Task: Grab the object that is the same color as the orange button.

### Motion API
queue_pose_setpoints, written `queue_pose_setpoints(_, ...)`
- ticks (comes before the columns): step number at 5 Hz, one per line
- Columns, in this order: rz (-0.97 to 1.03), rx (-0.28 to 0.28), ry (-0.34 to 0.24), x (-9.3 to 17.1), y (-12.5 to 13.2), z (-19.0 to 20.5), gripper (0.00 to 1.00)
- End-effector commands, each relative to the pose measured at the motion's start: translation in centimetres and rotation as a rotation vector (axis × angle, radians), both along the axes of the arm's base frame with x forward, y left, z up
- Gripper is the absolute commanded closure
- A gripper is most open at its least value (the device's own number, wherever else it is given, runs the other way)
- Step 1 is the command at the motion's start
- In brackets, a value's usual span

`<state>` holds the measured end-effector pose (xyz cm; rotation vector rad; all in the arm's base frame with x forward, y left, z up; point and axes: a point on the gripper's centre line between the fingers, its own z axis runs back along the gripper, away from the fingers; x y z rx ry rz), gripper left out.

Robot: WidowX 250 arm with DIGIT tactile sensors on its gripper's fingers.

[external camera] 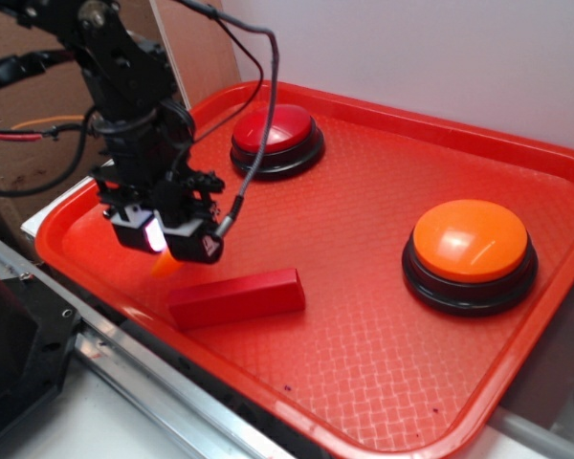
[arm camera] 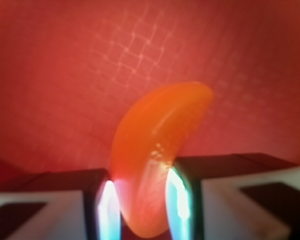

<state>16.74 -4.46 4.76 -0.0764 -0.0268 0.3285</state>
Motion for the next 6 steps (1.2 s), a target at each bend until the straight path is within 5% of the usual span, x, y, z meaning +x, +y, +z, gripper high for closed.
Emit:
queue_pose_setpoints(1,-0.2,0.006,-0.078,-0.1,0.1,7.4,1.0)
queue_pose_setpoints(3,-0.26,-0.061,-0.123,-1.3,0.5,12.3,1.0)
queue_pose_setpoints(6,-0.282,-0.09,-0.122,-2.0,1.3,13.1,1.0)
